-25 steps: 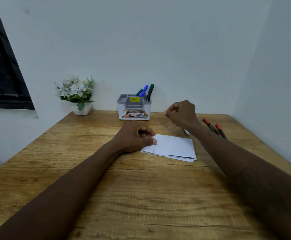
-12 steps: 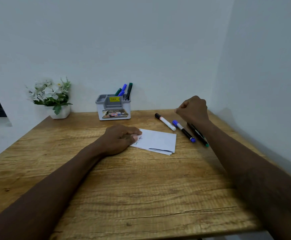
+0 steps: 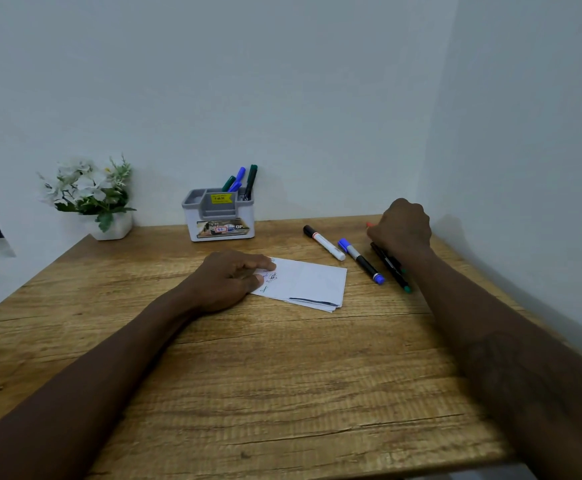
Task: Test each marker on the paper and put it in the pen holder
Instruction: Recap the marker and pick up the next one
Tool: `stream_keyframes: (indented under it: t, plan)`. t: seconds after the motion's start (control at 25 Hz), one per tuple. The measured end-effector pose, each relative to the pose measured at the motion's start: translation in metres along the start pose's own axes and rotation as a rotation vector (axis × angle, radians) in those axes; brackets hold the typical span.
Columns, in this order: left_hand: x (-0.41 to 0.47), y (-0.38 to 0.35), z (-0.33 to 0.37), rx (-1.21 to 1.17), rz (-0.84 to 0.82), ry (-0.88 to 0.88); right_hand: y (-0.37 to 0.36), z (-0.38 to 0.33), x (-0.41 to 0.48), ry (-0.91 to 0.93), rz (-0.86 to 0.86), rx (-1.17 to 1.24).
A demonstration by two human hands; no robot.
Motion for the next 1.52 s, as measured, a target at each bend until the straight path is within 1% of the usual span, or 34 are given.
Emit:
stream_keyframes:
  t: [0.28, 0.44, 0.52, 0.6, 0.68, 0.76, 0.84, 0.88, 0.96, 1.04, 1.08, 1.12, 1.16, 1.2, 1.24, 1.32, 1.36, 1.4, 1.44, 1.52]
  plan:
    - [0.001, -0.001, -0.002, 0.002, -0.012, 0.011, -0.003, 0.0, -0.005, -0.017, -0.05, -0.11]
    - [0.001, 0.0, -0.002, -0.007, -0.004, 0.023, -0.006, -0.002, -0.006, -0.035, -0.054, -0.073]
    - [0.001, 0.0, -0.001, -0.005, 0.001, 0.023, -0.005, -0.012, -0.007, 0.009, -0.064, -0.044]
    - [0.001, 0.001, -0.001, 0.006, 0.009, 0.023, -0.003, -0.03, -0.01, 0.084, -0.055, 0.002]
    - [0.001, 0.007, -0.002, -0.001, 0.066, 0.048, -0.002, -0.055, -0.018, 0.222, -0.042, 0.034]
    - [0.0, 0.02, -0.001, -0.004, 0.196, 0.095, -0.005, -0.086, -0.036, 0.43, -0.084, 0.066]
    - [-0.002, 0.033, 0.003, 0.027, 0.33, 0.097, -0.006, -0.117, -0.06, 0.627, -0.146, 0.127]
    - [-0.003, 0.038, 0.007, 0.03, 0.378, 0.066, -0.007, -0.13, -0.071, 0.707, -0.174, 0.163]
    - [-0.003, 0.042, 0.016, -0.001, 0.421, -0.027, -0.012, -0.149, -0.09, 0.822, -0.269, 0.239]
    - [-0.004, 0.046, 0.02, -0.027, 0.463, -0.105, -0.02, -0.162, -0.106, 0.881, -0.382, 0.289]
    - [-0.004, 0.048, 0.019, -0.041, 0.486, -0.116, -0.022, -0.166, -0.111, 0.889, -0.414, 0.308]
    - [-0.005, 0.05, 0.019, -0.053, 0.499, -0.112, -0.021, -0.169, -0.114, 0.874, -0.419, 0.337]
    - [-0.005, 0.051, 0.019, -0.056, 0.507, -0.102, -0.019, -0.169, -0.112, 0.817, -0.42, 0.405]
    - [-0.004, 0.051, 0.02, -0.048, 0.511, -0.096, -0.016, -0.166, -0.106, 0.692, -0.442, 0.52]
    - [-0.003, 0.051, 0.02, -0.042, 0.508, -0.095, -0.014, -0.159, -0.099, 0.505, -0.495, 0.681]
    - [-0.001, 0.048, 0.021, -0.056, 0.482, -0.082, -0.016, -0.143, -0.094, 0.068, -0.616, 0.988]
    - [0.0, 0.045, 0.022, -0.064, 0.457, -0.077, -0.019, -0.136, -0.096, -0.093, -0.656, 1.058]
    - [0.001, 0.042, 0.024, -0.069, 0.427, -0.08, -0.023, -0.133, -0.101, -0.163, -0.683, 1.052]
    - [0.0, 0.039, 0.027, -0.072, 0.404, -0.091, -0.028, -0.133, -0.107, -0.151, -0.714, 0.992]
    - [-0.002, 0.039, 0.034, -0.083, 0.391, -0.116, -0.035, -0.143, -0.121, -0.069, -0.792, 0.868]
Point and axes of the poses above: each hand's wrist, its own x-axis towards the middle knuckle, its own y-axis out of the back of the hand, z = x × y, the point moved 8 cm from there along x, towards the middle knuckle, and after that the axes turned 15 degrees about z, right-handed, at the moved point
